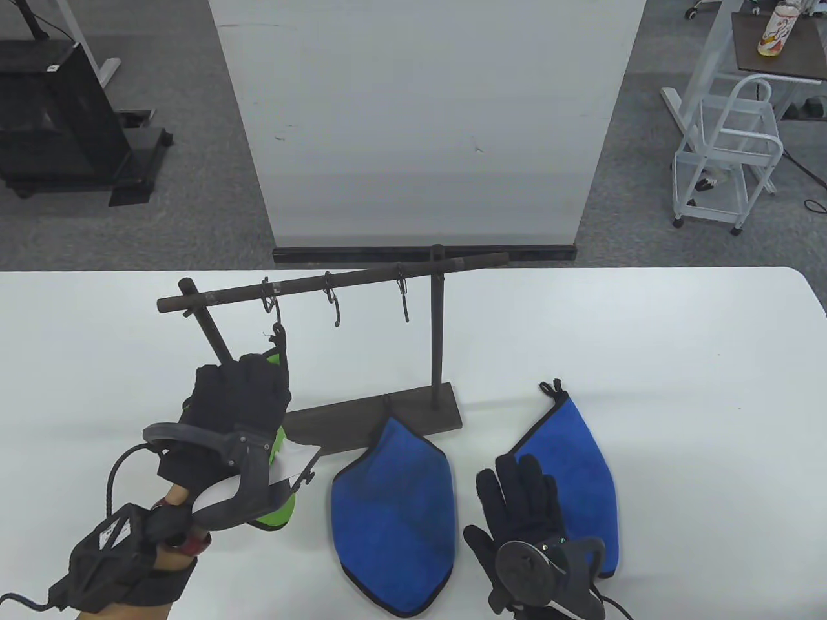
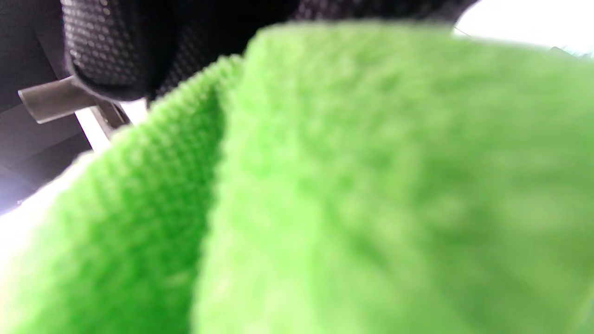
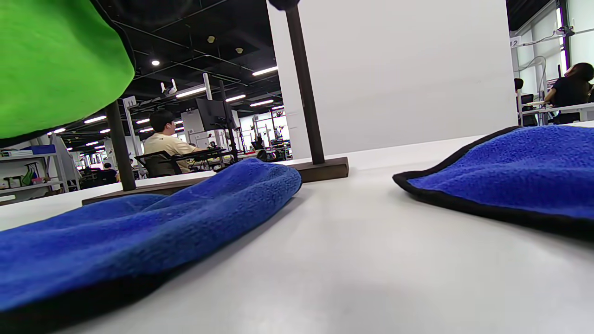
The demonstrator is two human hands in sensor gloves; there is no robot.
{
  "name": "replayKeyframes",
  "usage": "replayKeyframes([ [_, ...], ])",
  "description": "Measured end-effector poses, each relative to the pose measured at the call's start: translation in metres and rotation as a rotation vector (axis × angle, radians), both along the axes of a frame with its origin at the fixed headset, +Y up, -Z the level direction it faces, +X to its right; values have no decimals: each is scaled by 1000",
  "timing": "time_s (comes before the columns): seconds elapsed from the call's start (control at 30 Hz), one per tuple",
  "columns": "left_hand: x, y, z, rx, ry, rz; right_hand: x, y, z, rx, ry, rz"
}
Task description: Hook hand towel onto s-hook
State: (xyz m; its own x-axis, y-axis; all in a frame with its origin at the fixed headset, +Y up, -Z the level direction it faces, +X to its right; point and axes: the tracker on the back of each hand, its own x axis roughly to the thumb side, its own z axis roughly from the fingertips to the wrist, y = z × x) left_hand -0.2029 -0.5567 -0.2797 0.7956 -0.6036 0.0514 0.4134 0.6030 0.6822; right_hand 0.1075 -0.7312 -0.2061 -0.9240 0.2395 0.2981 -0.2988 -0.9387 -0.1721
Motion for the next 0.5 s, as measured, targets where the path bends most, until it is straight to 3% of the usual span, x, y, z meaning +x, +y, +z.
replayKeyframes([
  [0.33,-17,-13,-4,-24,-20,199,0,0,0,-2,-1,1],
  [0.5,-29,-22,-4,-112,-21,314,-2,0,0,-7,1,7],
])
